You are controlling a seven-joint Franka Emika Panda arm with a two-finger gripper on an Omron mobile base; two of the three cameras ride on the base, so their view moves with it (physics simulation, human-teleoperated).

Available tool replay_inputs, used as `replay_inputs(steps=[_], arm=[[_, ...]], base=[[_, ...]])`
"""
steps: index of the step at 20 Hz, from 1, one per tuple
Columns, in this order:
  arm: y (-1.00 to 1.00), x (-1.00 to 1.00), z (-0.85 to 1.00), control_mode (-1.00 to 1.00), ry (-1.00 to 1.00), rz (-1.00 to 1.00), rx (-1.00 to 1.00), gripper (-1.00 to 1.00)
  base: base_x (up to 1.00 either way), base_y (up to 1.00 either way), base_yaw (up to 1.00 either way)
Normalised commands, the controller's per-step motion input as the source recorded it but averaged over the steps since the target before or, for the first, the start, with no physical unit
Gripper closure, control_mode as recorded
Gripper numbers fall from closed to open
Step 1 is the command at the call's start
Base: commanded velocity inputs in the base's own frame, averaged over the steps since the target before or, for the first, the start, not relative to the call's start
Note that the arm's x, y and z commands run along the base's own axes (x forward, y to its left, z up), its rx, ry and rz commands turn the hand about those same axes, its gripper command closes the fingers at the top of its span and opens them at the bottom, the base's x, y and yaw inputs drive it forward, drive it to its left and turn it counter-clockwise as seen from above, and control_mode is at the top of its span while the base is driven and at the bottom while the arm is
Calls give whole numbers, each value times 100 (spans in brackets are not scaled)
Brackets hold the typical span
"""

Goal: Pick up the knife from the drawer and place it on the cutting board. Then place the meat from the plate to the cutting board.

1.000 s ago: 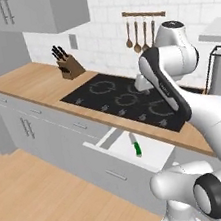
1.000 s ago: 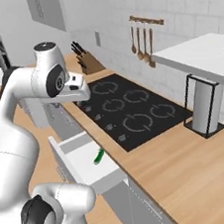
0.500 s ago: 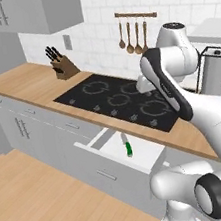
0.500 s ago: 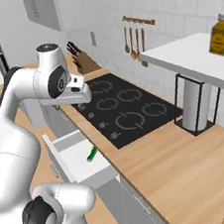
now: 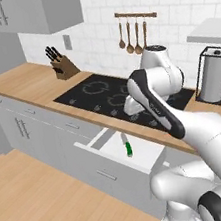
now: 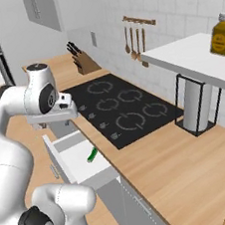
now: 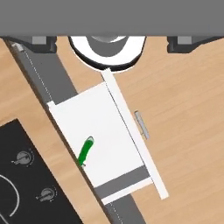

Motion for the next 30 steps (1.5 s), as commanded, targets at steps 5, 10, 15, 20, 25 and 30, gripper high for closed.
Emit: replay_inputs(steps=[5, 10, 15, 20, 25, 30], arm=[[97, 7, -96, -100, -6, 29, 3, -100], [73, 75, -91, -100, -3, 15, 5, -100], [62, 78, -96, -100, 9, 4, -7, -100], [9, 74, -44, -100, 3, 1, -5, -100], [-2, 64, -37, -100, 2, 0, -6, -100], [0, 69, -62, -100, 18, 0, -8, -100]], base=[[0, 0, 0], [0, 0, 0], [0, 0, 0], [0, 0, 0], [0, 0, 0], [0, 0, 0]])
